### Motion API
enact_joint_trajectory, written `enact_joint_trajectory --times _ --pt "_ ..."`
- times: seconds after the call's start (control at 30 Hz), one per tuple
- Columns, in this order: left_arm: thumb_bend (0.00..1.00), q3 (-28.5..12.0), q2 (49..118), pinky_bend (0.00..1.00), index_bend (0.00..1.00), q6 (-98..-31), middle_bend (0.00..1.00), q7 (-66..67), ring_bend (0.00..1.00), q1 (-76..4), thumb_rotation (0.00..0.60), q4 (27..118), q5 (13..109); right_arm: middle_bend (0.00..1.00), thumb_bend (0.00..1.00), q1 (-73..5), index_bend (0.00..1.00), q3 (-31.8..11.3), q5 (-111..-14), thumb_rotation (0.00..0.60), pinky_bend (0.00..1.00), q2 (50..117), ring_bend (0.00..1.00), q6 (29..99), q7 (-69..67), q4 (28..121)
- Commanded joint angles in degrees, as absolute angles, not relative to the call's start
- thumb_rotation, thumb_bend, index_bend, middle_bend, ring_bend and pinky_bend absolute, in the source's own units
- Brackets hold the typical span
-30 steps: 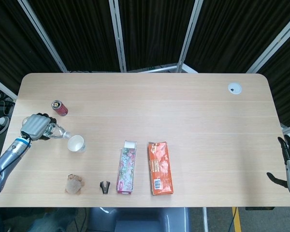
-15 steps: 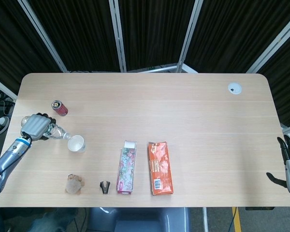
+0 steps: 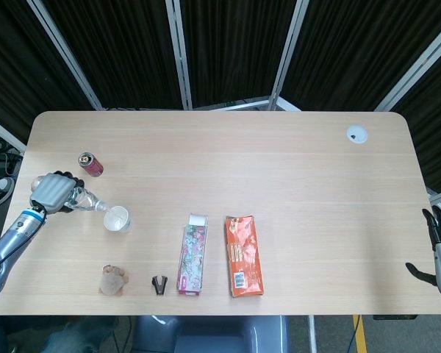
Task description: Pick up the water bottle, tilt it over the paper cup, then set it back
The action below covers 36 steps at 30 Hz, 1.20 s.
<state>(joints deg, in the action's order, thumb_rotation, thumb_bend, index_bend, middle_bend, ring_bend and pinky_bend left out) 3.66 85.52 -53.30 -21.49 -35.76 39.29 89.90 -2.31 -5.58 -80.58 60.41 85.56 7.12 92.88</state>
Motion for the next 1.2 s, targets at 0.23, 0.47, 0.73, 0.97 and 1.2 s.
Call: enact_joint_trajectory --times 0.23,0.47,0.73,0.97,1.2 --pt "0.34 4.1 86.0 0.37 0.55 -54.6 0.50 -25.2 0.33 -35.6 0.600 37.7 90.6 0.00 0.00 -2.4 0.00 -5.6 -80.5 0.600 0.00 60.6 0.00 85.5 7.4 92.8" --pt "0.33 2.6 85.3 0.37 0.56 -57.1 0.50 -33.7 0.33 -35.5 0.600 39.1 89.9 0.00 0.00 -2.3 0.00 -5.7 -80.3 0.600 0.00 60.5 0.00 85.4 7.3 92.8" --pt "0.31 -2.3 83.9 0.37 0.57 -60.9 0.50 -52.9 0.33 -36.2 0.600 47.0 86.9 0.00 0.00 -2.4 0.00 -5.7 -80.1 0.600 0.00 60.6 0.00 85.3 7.5 92.8" --pt "0.29 -8.2 85.8 0.37 0.59 -63.4 0.52 -61.0 0.34 -37.7 0.600 57.6 83.3 0.00 0.00 -2.5 0.00 -5.7 -79.8 0.600 0.00 60.7 0.00 84.8 7.6 92.7" --pt "0.27 -11.4 93.0 0.37 0.59 -60.1 0.52 -56.9 0.35 -39.9 0.600 62.8 78.4 0.00 0.00 -2.9 0.00 -6.0 -78.6 0.600 0.00 60.8 0.00 83.8 7.4 92.0"
